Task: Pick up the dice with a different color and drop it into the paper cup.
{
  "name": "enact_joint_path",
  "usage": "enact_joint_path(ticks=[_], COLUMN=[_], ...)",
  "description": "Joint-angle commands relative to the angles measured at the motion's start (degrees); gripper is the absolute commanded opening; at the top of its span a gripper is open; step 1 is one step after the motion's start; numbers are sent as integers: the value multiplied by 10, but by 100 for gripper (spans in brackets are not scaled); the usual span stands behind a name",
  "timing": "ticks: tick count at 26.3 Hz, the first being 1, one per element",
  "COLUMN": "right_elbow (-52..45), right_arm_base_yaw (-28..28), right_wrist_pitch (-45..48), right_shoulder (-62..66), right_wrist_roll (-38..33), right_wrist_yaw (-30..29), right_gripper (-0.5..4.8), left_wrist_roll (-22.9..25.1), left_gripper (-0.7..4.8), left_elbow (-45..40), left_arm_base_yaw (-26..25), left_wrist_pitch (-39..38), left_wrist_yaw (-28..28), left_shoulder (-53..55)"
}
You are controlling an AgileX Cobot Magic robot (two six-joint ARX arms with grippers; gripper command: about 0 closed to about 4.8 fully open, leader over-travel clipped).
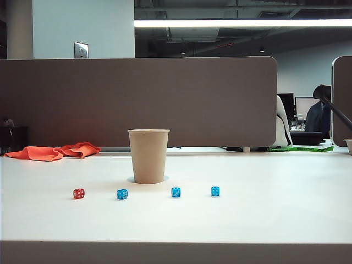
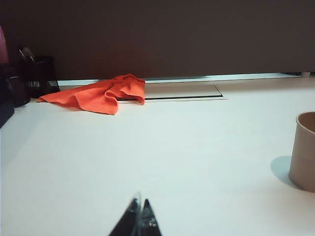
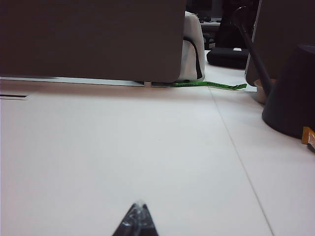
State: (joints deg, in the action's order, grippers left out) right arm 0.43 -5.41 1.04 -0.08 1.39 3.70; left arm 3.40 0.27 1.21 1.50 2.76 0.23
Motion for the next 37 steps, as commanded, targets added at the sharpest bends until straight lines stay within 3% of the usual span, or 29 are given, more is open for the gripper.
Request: enact_joint_path(ticks=[1,13,16,19,25,31,37], right_elbow=[-1,1,14,58,130,207,273], right_arm_base_yaw=[0,0,0,-1,-1,-9,-41], right_wrist_pitch=[7,9,8,-24,-121,-215,-230], right_shoulder=[0,0,0,2,5,152,281], right_wrist_roll=[-1,-1,-1,-1,0,2,2], right_wrist_yaw=[3,2,-12,-26,-44,-162,-169], right_gripper=[-1,-1,-1,-1,-1,-1,-1], left_wrist_roll=[2,2,2,-4,-4,3,66], left_gripper=[-5,-6,-6,-6,-6,-6,-6], left_elbow=[2,2,6,47,127,206,240], left_arm_base_yaw=[1,2,2,3,3,11,52], left_wrist_pitch=[8,10,7,-64,-142,-182,-222], left_wrist_yaw=[-1,2,43,92,130,226,230], left_shoulder=[1,1,1,3,15,152,217])
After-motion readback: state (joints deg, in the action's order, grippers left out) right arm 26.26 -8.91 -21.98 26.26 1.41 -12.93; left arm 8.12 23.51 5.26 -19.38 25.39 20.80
